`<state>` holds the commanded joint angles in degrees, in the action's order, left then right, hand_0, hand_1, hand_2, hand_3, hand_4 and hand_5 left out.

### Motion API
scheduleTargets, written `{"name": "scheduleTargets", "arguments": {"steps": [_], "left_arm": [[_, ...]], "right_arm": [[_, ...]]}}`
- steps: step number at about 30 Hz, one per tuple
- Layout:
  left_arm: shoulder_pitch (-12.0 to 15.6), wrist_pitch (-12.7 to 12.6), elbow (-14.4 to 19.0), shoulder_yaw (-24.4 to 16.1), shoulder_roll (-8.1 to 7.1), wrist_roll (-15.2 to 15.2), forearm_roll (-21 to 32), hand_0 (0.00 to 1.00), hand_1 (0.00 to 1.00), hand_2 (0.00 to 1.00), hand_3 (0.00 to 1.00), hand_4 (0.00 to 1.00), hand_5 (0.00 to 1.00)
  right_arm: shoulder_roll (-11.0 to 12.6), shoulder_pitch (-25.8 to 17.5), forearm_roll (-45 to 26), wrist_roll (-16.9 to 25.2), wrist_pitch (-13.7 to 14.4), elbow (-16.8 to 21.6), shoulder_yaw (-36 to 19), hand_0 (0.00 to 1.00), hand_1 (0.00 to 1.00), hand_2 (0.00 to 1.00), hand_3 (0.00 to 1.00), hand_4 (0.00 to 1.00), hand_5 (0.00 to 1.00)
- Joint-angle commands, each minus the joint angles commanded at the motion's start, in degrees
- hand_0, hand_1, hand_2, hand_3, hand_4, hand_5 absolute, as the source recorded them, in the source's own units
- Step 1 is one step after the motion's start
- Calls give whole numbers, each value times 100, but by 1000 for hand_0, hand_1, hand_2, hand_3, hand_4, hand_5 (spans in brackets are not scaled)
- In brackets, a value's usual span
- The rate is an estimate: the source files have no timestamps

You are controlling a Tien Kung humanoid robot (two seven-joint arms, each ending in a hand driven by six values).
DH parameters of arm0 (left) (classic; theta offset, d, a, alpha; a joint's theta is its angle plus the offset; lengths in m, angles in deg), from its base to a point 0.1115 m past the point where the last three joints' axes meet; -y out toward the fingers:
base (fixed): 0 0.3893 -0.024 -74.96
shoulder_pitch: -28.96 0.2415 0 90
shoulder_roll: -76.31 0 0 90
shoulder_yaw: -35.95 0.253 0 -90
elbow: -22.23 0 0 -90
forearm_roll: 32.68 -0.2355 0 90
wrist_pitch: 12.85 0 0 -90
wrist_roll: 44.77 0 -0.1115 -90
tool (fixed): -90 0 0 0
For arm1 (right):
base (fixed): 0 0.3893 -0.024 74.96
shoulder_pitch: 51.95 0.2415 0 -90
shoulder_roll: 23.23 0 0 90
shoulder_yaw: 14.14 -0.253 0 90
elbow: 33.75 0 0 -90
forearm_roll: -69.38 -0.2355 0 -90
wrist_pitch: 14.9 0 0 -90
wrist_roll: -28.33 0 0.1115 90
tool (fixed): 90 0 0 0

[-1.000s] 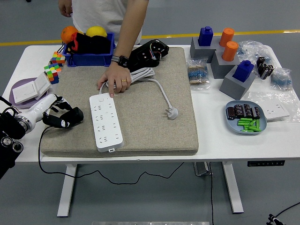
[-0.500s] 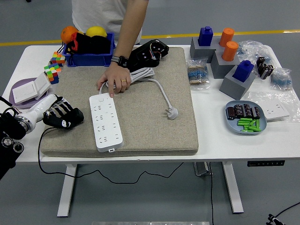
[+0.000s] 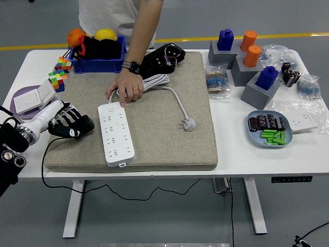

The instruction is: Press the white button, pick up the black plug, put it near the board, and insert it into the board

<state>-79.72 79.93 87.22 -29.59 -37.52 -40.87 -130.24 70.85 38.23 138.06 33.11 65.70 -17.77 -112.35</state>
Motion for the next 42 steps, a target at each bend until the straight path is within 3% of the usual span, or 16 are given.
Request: {"name": "scheduleTargets", "arguments": {"steps": [7, 17, 29, 42], "left_arm": [[-10, 19, 308, 59, -63, 72, -26, 276, 366, 370, 447, 765, 2], [-435, 64, 778, 966, -405, 247, -308, 276, 362, 367, 440, 762, 2], [-624, 22, 929, 1351, -453, 313, -417, 276, 363, 367, 440, 741, 2], [-781, -31, 756, 1516, -362, 353, -562, 271, 363, 364, 433, 726, 2]], "right_arm": [[-12, -17, 1, 0, -2, -1, -15, 719, 698, 683, 614, 715, 422], [-11, -6, -3, 2, 0, 3, -57, 719, 698, 683, 615, 715, 420], [-16, -6, 5, -1, 2, -2, -89, 718, 697, 683, 614, 714, 422], [-22, 5, -2, 1, 2, 0, -81, 718, 697, 682, 614, 715, 420]]}}
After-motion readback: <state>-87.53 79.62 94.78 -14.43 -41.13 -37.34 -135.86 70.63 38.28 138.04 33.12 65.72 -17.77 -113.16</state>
